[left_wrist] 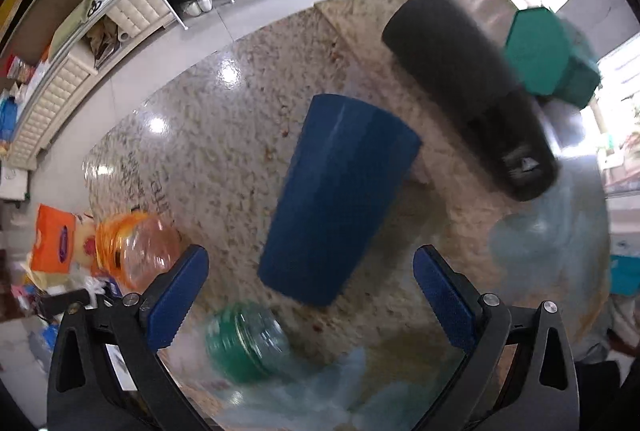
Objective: Flip cup upright
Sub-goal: 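Move the left gripper down to the lying blue cup and close on it, then lift the blue cup with the left gripper and rotate it base-down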
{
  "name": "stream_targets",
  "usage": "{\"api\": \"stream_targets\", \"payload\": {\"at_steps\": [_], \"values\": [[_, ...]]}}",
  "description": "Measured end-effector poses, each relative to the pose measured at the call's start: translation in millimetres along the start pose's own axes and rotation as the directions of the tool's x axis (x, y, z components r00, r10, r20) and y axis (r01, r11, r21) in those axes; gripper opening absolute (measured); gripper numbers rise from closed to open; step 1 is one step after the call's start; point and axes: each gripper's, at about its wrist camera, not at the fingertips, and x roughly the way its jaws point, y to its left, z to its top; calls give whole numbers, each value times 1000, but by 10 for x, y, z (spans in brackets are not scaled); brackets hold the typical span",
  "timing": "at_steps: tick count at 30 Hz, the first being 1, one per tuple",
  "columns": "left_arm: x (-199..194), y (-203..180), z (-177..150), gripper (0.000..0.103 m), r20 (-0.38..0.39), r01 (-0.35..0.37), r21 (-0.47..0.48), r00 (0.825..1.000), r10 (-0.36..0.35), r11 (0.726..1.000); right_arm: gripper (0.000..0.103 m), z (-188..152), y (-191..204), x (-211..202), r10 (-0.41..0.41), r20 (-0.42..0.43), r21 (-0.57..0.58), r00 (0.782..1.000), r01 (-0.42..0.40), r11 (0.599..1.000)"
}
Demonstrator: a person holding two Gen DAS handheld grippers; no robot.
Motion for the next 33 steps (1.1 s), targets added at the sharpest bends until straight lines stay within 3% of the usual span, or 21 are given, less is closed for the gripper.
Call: {"api": "stream_targets", "payload": {"at_steps": [5,13,17,25,29,33], "values": [[308,-63,131,103,-55,-12,65,998,15,998,103,-21,-75,133,9,-43,12,999,-8,1000],[673,-89,232,103,-137,-8,49,990,15,999,103,-26,-168,259,11,-75,29,997,-9,1000],[734,-96,246,82,-169,54,-2,984,-54,999,103,-27,-193,265,7,-81,42,997,-4,999],[680,-70,220,73,-163,52,-101,984,-68,994,103,-74,-117,204,7,-73,35,997,-5,999],[619,-89,64,70,-136,94,-156,984,-116,983,103,-128,-120,148,1,-56,45,998,2,999],[519,-186,-94,69,-114,95,-177,987,-116,980,103,-185,-118,92,-8,-44,61,999,10,998]]}}
